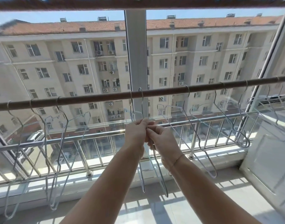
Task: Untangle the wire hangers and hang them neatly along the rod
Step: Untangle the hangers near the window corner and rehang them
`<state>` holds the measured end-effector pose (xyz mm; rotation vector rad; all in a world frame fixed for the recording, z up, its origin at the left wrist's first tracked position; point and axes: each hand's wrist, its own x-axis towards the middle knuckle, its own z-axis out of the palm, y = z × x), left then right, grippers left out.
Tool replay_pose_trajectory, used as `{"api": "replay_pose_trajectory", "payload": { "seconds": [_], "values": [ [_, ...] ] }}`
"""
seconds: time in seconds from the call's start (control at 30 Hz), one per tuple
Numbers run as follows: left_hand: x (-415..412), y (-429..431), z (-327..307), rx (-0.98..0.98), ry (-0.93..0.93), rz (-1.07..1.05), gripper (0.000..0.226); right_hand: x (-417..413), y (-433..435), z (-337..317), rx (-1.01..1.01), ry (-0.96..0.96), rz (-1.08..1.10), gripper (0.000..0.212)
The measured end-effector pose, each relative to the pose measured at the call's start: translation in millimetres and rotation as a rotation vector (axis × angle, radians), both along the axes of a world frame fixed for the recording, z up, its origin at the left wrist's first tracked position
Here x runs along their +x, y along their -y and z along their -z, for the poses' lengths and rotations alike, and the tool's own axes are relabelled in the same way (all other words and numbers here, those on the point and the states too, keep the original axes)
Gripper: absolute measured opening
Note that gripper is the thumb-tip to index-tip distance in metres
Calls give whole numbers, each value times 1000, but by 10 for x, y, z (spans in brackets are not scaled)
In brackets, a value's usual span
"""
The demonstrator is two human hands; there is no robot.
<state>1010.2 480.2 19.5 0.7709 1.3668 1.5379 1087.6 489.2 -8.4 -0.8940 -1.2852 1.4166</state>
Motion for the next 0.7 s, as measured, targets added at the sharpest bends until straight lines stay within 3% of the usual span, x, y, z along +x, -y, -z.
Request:
{"api": "replay_pose_trajectory", "payload": {
  "seconds": [0.33, 0.5, 0.7],
  "values": [
    [29, 69, -131, 48, -158, 2, 51, -97, -103, -24, -11, -30, -12, 15],
    [52, 123, -175, 184, -197, -28, 50, -37, -90, 10, -7, 125, 36, 20],
    [255, 62, -253, 203, -234, 83, 41, 525, -89, -106, 335, 298, 353, 23]
  ]
}}
